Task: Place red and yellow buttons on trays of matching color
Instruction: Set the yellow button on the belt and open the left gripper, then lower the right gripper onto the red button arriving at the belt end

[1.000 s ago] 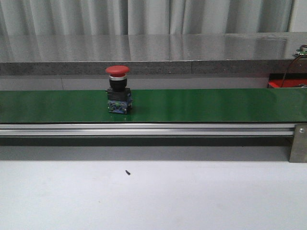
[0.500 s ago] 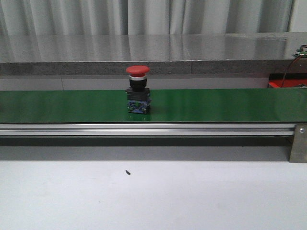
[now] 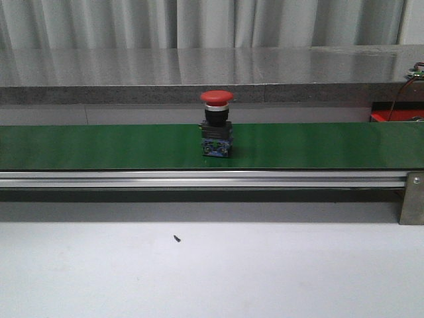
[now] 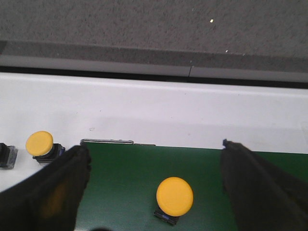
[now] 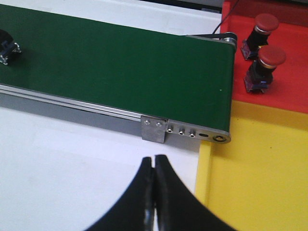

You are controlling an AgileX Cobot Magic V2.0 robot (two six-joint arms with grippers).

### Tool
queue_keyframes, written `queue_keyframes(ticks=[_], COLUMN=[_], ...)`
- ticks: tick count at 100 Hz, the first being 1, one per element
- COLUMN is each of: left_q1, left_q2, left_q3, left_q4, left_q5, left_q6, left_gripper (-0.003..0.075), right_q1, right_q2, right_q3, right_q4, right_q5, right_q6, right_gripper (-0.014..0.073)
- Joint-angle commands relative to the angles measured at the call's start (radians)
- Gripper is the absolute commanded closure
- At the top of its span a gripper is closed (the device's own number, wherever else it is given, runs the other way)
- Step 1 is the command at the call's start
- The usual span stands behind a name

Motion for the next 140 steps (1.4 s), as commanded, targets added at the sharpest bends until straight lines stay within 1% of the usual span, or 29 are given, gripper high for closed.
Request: queue_keyframes(ticks=[1,9,19,32,42,49,56,66,89,103,118,122,127,132,136,138,139,140], left_q1=[-0.02,-0.046,-0.104,-0.177,-0.215,-0.228,-0.234,-0.236,-0.236,-0.236,-0.236,-0.236,-0.236,-0.236,-0.236,-0.236,-0.236,-0.236], left_q2=[-0.098,-0.171,-0.255,-0.359,-0.438,-0.486,-0.532,-0.595,-0.7,-0.712,-0.712,-0.712,-0.712,-0.712,-0.712,-0.711,-0.711,-0.711], left_q3=[0.047,0.146,0.259,0.399,0.489,0.536,0.571,0.6,0.606,0.606,0.606,0.606,0.606,0.606,0.606,0.606,0.606,0.606], left_q4=[-0.045,-0.042,-0.042,-0.042,-0.042,-0.046,-0.046,-0.046,-0.046,-0.046,-0.046,-0.046,-0.046,-0.046,-0.046,-0.046,-0.046,-0.046], left_q5=[-0.116,-0.178,-0.25,-0.273,-0.286,-0.287,-0.287,-0.286,-0.247,-0.207,-0.204,-0.204,-0.204,-0.206,-0.206,-0.206,-0.206,-0.206], left_q6=[0.021,0.045,0.047,0.047,0.047,0.047,0.047,0.047,0.047,0.047,0.047,0.047,0.047,0.047,0.047,0.047,0.047,0.047], left_gripper=[0.0235,0.027,0.0314,0.0369,0.0437,0.0509,0.0597,0.0741,0.074,0.0739,0.074,0.074,0.0739,0.074,0.0739,0.074,0.074,0.074], right_q1=[0.001,0.001,0.001,0.001,0.001,0.001,0.001,0.001,0.001,0.001,0.001,0.001,0.001,0.001,0.001,0.001,0.001,0.001], right_q2=[-0.004,-0.004,-0.004,-0.004,-0.004,-0.004,-0.004,-0.004,-0.004,-0.004,0.001,0.001,0.001,0.001,0.001,0.001,0.001,0.001], right_q3=[-0.025,-0.025,-0.025,-0.025,-0.025,-0.025,-0.025,-0.025,-0.025,-0.025,-0.025,-0.025,-0.025,-0.025,-0.025,-0.025,-0.025,-0.025], right_q4=[0.017,0.017,0.017,0.017,0.017,0.017,0.017,0.017,0.029,0.033,0.035,0.037,0.049,0.067,0.077,0.081,0.081,0.081], right_q5=[-0.058,-0.058,-0.058,-0.058,-0.058,-0.058,-0.058,-0.058,-0.059,-0.08,-0.065,-0.054,-0.034,-0.01,0.002,0.007,0.008,0.008], right_q6=[-0.008,-0.008,-0.008,-0.008,-0.008,-0.008,-0.008,-0.008,-0.008,-0.008,-0.008,-0.008,-0.008,-0.008,-0.008,-0.008,-0.008,-0.008], right_gripper=[0.0662,0.0662,0.0662,0.0662,0.0662,0.0662,0.0662,0.0662,0.0662,0.0662,0.0652,0.0623,0.0558,0.0459,0.0353,0.0277,0.0277,0.024])
